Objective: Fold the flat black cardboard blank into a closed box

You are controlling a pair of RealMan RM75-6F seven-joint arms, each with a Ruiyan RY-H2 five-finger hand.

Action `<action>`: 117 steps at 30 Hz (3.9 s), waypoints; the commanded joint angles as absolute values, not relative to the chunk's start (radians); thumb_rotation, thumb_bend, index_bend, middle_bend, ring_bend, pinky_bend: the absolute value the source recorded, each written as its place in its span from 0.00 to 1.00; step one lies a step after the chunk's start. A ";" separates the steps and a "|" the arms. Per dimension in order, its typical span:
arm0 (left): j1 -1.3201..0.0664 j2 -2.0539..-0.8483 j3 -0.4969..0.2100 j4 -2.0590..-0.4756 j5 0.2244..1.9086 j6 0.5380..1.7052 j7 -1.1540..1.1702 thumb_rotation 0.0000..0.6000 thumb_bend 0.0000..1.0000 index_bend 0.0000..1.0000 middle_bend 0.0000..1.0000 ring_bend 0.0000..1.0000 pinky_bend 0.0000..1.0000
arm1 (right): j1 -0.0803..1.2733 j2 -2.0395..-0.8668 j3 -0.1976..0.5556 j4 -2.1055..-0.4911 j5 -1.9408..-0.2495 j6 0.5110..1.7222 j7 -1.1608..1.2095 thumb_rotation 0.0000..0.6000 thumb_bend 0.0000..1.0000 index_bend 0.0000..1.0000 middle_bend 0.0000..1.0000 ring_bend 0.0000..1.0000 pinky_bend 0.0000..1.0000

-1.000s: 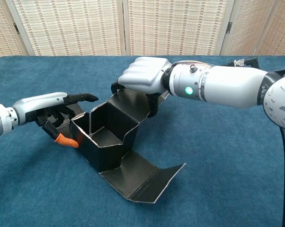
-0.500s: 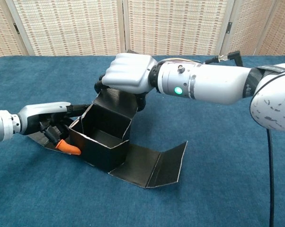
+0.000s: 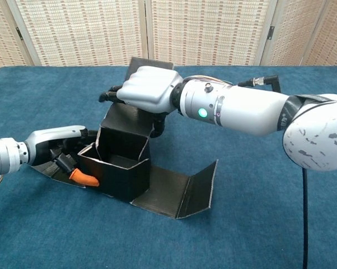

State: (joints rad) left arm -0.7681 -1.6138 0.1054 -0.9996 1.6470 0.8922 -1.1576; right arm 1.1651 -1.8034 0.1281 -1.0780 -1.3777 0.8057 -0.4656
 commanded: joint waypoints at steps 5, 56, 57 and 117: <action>-0.764 -1.605 0.108 -1.012 1.634 0.895 -1.145 1.00 0.19 0.31 0.30 0.61 0.84 | 1.133 -1.750 0.155 -1.176 -1.316 0.786 -0.464 1.00 0.01 0.00 0.00 0.62 1.00; -0.787 -1.325 0.154 -1.220 1.714 1.099 -2.042 1.00 0.19 0.31 0.31 0.61 0.84 | 0.884 -1.842 0.285 -1.139 -1.683 1.443 0.147 1.00 0.00 0.00 0.02 0.67 1.00; -0.786 -1.327 0.155 -1.215 1.715 1.100 -2.031 1.00 0.19 0.31 0.31 0.61 0.84 | 0.892 -1.845 0.288 -1.135 -1.684 1.439 0.144 1.00 0.00 0.00 0.02 0.67 1.00; -0.774 -1.607 0.102 -1.073 1.564 0.853 -1.045 1.00 0.19 0.25 0.26 0.59 0.84 | 0.919 -2.147 -0.070 -0.389 -1.893 1.458 0.105 1.00 0.02 0.07 0.19 0.71 1.00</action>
